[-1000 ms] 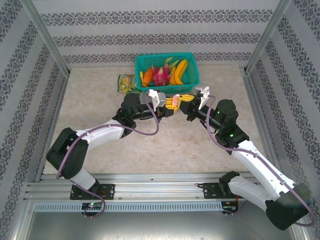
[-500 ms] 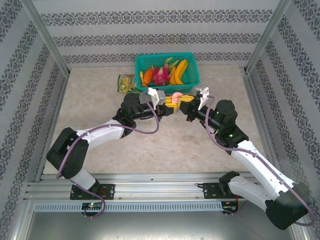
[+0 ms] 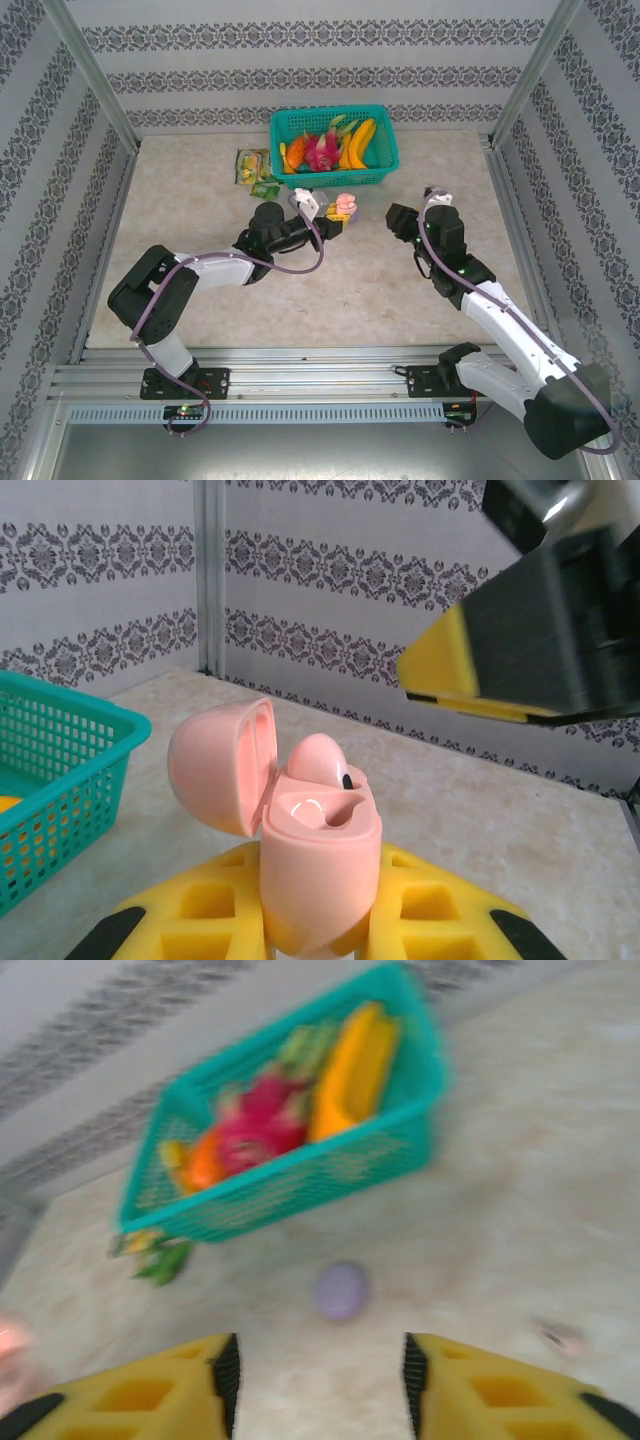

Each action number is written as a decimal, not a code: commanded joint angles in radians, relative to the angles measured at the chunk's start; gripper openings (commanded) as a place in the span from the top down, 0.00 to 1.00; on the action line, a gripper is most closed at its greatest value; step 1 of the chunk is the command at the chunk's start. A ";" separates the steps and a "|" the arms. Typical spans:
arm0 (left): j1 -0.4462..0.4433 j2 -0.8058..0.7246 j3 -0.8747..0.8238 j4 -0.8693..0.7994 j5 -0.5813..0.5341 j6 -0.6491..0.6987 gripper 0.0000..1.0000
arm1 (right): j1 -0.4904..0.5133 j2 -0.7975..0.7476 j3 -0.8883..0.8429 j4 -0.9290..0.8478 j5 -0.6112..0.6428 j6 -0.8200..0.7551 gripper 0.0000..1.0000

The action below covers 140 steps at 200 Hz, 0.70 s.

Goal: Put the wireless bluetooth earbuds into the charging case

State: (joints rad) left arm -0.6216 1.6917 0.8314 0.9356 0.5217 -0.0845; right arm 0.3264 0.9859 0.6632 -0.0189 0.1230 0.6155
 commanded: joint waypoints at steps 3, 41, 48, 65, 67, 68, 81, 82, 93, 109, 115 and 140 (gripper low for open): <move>0.006 -0.022 -0.005 0.082 -0.022 -0.004 1.00 | -0.077 0.072 0.000 -0.091 0.104 0.126 0.44; 0.010 -0.042 -0.037 0.084 -0.040 -0.001 1.00 | -0.156 0.272 0.138 -0.158 0.082 0.179 0.40; 0.011 -0.047 -0.043 0.086 -0.043 -0.002 1.00 | -0.170 0.318 0.163 -0.153 0.071 0.185 0.40; 0.012 -0.061 -0.056 0.079 -0.048 0.000 1.00 | -0.212 0.448 0.257 -0.170 0.025 0.187 0.41; 0.013 -0.064 -0.057 0.077 -0.048 0.000 1.00 | -0.217 0.465 0.271 -0.171 0.015 0.184 0.41; 0.013 -0.064 -0.057 0.075 -0.049 0.001 1.00 | -0.219 0.472 0.276 -0.170 0.010 0.181 0.41; 0.013 -0.078 -0.064 0.062 -0.052 0.007 1.00 | -0.241 0.565 0.342 -0.168 -0.028 0.174 0.43; 0.013 -0.079 -0.064 0.062 -0.053 0.007 1.00 | -0.242 0.571 0.348 -0.168 -0.033 0.173 0.43; 0.014 -0.091 -0.071 0.049 -0.057 0.013 1.00 | -0.256 0.654 0.407 -0.173 -0.078 0.156 0.46; 0.016 -0.110 -0.081 0.032 -0.067 0.024 1.00 | -0.270 0.755 0.491 -0.197 -0.147 0.136 0.47; 0.016 -0.115 -0.085 0.030 -0.069 0.025 1.00 | -0.273 0.786 0.513 -0.207 -0.160 0.130 0.47; 0.018 -0.130 -0.096 0.020 -0.073 0.031 1.00 | -0.277 0.877 0.563 -0.218 -0.186 0.118 0.46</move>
State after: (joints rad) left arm -0.6132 1.5967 0.7486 0.9535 0.4610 -0.0780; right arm 0.0544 1.8008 1.1805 -0.1875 0.0074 0.7563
